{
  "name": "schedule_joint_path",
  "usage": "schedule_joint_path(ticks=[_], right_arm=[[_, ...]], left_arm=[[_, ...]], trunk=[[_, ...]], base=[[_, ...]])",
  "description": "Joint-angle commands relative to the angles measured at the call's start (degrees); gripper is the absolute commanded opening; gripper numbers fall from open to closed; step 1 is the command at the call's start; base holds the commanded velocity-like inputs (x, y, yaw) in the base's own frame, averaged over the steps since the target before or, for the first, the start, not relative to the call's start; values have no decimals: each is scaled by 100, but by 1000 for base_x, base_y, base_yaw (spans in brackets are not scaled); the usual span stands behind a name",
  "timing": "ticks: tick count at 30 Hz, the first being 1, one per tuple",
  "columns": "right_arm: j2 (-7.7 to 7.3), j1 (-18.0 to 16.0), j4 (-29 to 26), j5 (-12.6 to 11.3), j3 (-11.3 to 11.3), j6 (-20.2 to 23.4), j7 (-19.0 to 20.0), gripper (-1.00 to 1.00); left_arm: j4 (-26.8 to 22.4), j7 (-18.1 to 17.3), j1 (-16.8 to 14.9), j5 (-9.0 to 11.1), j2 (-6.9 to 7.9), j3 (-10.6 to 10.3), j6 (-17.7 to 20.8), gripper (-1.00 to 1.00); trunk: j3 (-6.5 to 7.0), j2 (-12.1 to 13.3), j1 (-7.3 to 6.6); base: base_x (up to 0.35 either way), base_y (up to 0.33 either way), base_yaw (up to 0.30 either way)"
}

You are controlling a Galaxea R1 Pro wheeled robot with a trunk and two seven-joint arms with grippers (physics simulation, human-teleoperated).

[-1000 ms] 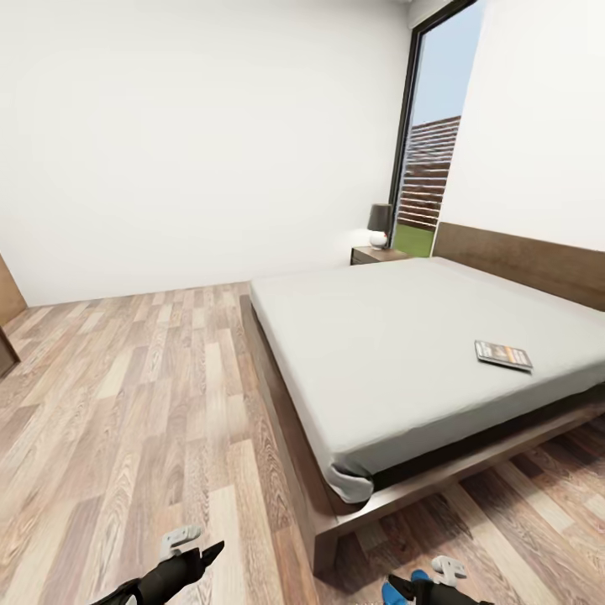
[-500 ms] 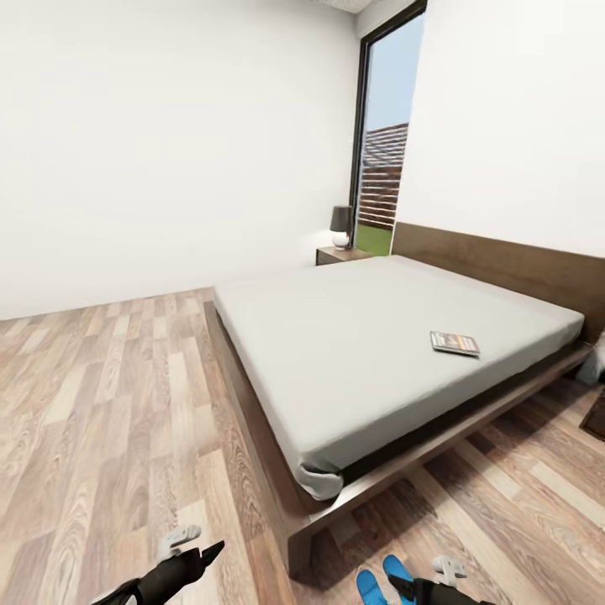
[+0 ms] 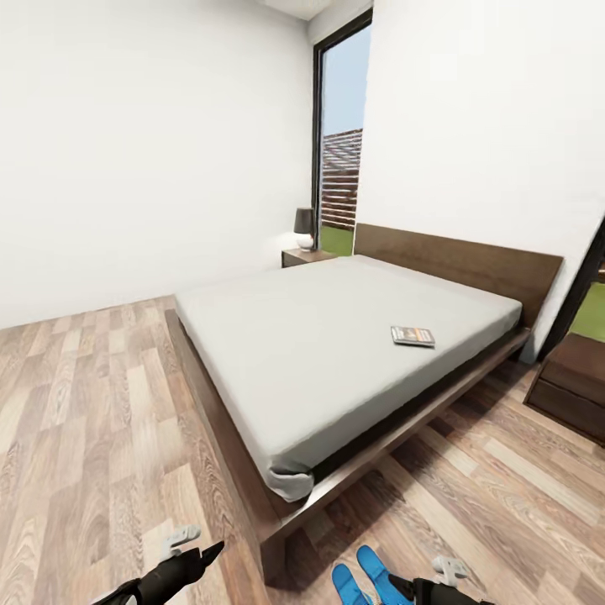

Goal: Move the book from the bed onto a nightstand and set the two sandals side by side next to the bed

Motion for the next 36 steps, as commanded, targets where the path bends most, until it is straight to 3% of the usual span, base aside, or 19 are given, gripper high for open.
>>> schedule_joint_path(ticks=[1, 36], right_arm=[[0, -5, 7, -9, -13, 0, 22, 100], [0, -5, 8, -9, -13, 0, 22, 100]], left_arm=[[3, -26, -2, 41, 1, 11, 25, 100], [4, -23, -2, 41, 1, 11, 25, 100]], trunk=[[-2, -2, -1], [21, -2, -1]], base=[[0, 0, -281], [0, 0, -216]])
